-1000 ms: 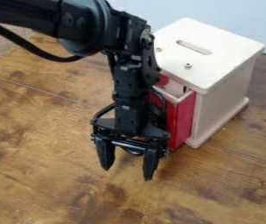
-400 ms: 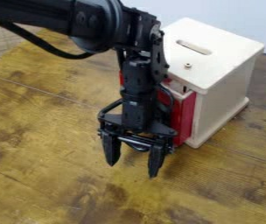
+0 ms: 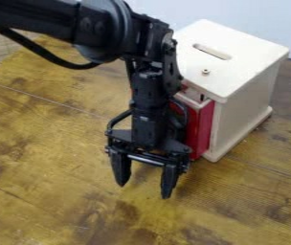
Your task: Close the drawer
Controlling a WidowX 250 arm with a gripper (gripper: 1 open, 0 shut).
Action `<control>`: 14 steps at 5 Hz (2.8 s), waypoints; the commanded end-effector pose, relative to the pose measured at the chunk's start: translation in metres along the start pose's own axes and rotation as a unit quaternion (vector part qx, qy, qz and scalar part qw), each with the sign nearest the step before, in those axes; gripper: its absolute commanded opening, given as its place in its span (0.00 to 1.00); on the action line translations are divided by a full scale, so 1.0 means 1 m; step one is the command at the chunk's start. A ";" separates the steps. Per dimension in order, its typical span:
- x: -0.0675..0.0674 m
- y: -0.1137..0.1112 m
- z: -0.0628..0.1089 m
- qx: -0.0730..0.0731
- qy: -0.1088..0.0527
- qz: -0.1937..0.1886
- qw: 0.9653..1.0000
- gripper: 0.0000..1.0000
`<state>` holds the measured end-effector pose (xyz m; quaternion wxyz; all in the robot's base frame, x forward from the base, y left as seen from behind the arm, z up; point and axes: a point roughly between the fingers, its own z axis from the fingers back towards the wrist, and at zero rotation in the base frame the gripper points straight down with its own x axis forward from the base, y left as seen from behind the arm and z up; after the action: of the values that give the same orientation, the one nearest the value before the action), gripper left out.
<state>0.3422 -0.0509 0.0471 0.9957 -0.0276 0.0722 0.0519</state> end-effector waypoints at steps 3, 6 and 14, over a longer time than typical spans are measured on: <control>0.004 0.026 0.040 -0.010 -0.052 0.016 0.998 1.00; 0.004 0.005 0.039 -0.011 -0.050 0.024 0.998 1.00; 0.029 0.021 0.018 -0.004 -0.062 -0.005 0.998 1.00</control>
<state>0.3584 -0.0407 0.0462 0.9979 -0.0289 0.0484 0.0326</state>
